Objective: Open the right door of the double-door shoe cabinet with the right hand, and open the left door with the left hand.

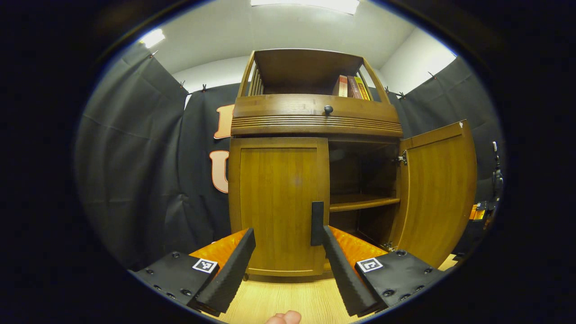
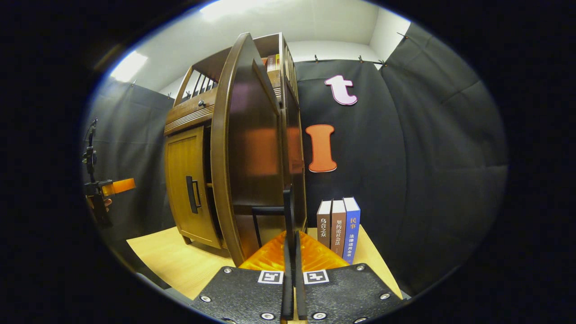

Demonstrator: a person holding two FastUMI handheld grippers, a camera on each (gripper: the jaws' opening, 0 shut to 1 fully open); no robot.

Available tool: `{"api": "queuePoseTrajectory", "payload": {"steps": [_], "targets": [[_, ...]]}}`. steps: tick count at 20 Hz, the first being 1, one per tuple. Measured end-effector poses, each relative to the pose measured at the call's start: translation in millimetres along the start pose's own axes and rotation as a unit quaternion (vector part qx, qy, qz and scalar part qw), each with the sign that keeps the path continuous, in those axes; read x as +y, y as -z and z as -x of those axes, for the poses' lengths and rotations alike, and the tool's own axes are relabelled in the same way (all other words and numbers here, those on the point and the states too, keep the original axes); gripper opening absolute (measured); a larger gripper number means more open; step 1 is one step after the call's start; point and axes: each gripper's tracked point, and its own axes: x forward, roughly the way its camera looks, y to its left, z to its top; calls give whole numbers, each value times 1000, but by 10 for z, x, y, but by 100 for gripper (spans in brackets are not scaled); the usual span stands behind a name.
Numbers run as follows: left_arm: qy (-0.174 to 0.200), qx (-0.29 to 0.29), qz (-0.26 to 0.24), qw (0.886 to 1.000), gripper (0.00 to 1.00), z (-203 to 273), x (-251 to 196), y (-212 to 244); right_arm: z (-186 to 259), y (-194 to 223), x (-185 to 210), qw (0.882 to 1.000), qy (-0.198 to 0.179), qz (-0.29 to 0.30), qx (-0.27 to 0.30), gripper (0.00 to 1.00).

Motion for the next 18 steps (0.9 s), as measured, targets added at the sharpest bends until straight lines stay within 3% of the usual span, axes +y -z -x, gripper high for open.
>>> {"api": "queuePoseTrajectory", "payload": {"steps": [8,13,18], "targets": [[-15,6,-1,1000,95,109,119,58,241,41,20,998,68,15,-3,3],[3,7,-4,1000,95,32,42,71,718,-15,104,994,110,22,8,3],[26,9,8,1000,96,-63,-177,81,949,-287,488,990,138,16,-10,3]]}}
